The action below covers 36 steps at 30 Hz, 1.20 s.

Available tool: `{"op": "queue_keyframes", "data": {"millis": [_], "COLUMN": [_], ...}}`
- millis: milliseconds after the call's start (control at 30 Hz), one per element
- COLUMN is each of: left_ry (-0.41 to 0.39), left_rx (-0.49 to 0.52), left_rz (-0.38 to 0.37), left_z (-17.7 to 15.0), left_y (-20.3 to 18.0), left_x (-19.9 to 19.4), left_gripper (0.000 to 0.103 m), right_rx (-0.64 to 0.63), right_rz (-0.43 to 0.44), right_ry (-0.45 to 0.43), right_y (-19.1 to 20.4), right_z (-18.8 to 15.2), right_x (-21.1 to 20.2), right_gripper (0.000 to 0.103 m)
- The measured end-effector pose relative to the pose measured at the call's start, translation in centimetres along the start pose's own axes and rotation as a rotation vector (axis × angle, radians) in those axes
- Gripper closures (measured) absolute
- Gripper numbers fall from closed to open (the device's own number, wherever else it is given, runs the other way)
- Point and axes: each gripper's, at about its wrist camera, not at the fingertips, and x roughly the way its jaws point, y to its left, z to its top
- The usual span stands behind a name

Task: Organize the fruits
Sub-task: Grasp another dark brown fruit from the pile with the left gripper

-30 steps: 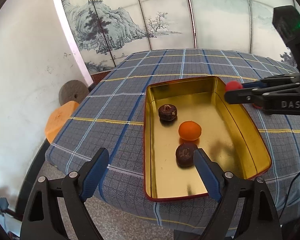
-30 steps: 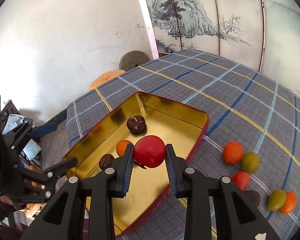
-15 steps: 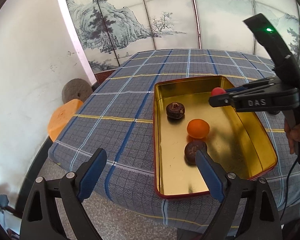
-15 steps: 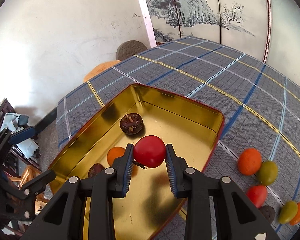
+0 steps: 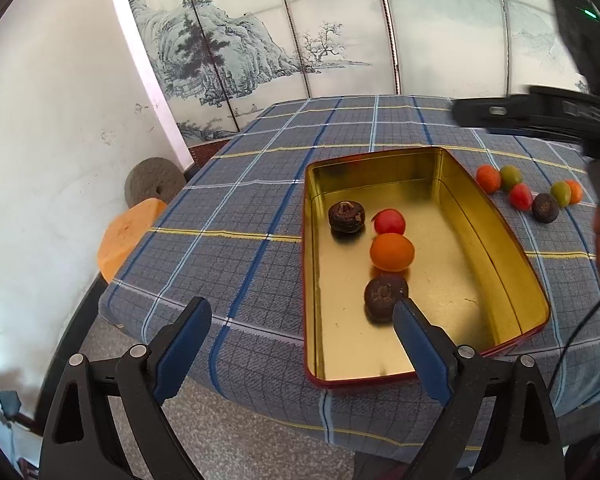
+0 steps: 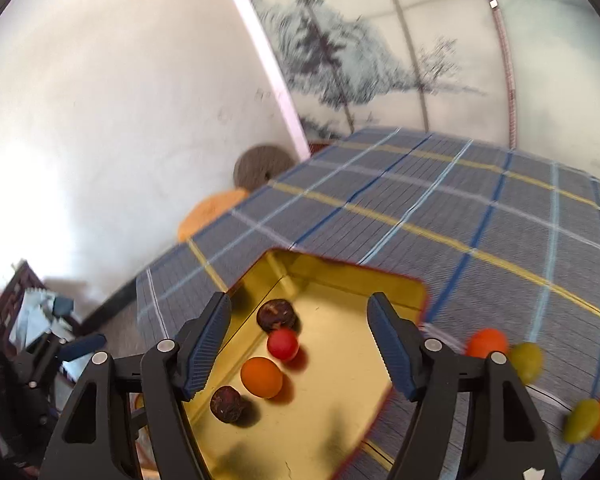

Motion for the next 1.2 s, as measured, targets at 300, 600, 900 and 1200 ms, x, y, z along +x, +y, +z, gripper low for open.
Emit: {"op": "queue_keyframes", "data": {"millis": [300,600,900,1200], "left_ry": [-0.011,0.002,0.118,0.286], "left_rx": [0.054,0.147,0.086,-0.149], "left_rz": [-0.019,-0.261,-0.512,-0.468], "left_z": [0.4,2.3,7.4,9.4], "left_y": [-2.5,-8.9,-18.1,-21.5], "left_x": [-1.3,-3.0,-0.4,7.4], "left_gripper": [0.01,0.01,0.017,0.026], "right_rx": [-0.007,0.019,0.141,0.176], "right_rz": [-0.216,-0.684,-0.649,-0.563], "right_ry": [-0.036,0.077,0.085,0.053], "right_y": [-5.7,-15.5,-20.0,-20.8], "right_z": [-5.9,-13.3,-15.0,-15.0], "right_x": [-8.9,-16.9,-19.9,-20.5], "right_gripper": [0.013,0.012,0.006,0.002]}}
